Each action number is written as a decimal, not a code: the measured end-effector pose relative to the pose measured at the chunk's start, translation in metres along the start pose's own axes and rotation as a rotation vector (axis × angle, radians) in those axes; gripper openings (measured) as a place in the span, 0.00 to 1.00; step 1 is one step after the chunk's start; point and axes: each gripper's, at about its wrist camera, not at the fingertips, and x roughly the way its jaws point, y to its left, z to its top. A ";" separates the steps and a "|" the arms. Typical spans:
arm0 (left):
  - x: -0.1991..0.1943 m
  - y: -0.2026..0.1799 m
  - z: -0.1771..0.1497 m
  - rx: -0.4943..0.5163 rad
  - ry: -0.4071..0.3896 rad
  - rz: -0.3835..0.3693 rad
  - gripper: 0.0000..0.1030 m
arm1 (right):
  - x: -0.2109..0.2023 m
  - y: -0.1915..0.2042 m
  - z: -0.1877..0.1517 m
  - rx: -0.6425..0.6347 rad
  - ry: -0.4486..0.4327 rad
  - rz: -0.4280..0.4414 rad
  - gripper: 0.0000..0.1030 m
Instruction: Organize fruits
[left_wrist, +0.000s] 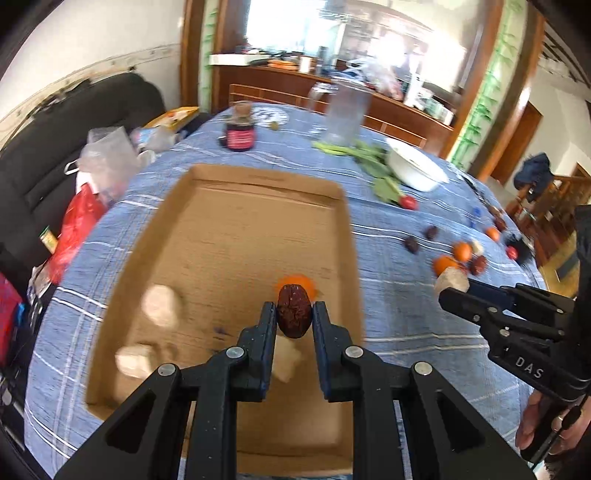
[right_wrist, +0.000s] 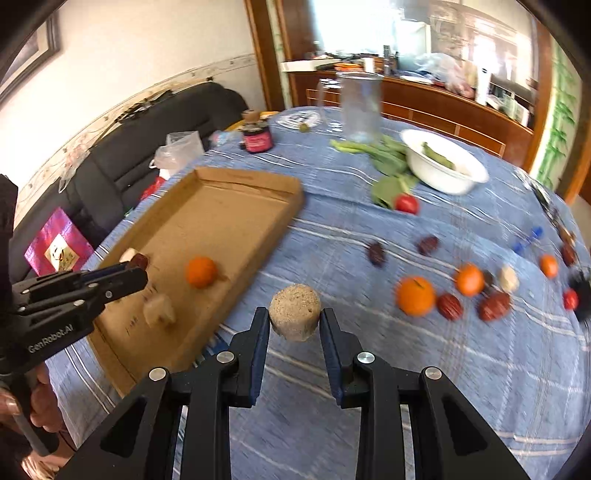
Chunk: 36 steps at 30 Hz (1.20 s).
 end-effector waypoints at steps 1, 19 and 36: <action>0.001 0.009 0.003 -0.012 0.000 0.009 0.18 | 0.005 0.006 0.006 -0.008 0.002 0.007 0.30; 0.068 0.078 0.049 -0.085 0.063 0.093 0.18 | 0.115 0.055 0.068 -0.047 0.102 0.075 0.30; 0.095 0.085 0.051 -0.107 0.150 0.108 0.21 | 0.138 0.064 0.066 -0.093 0.142 0.068 0.30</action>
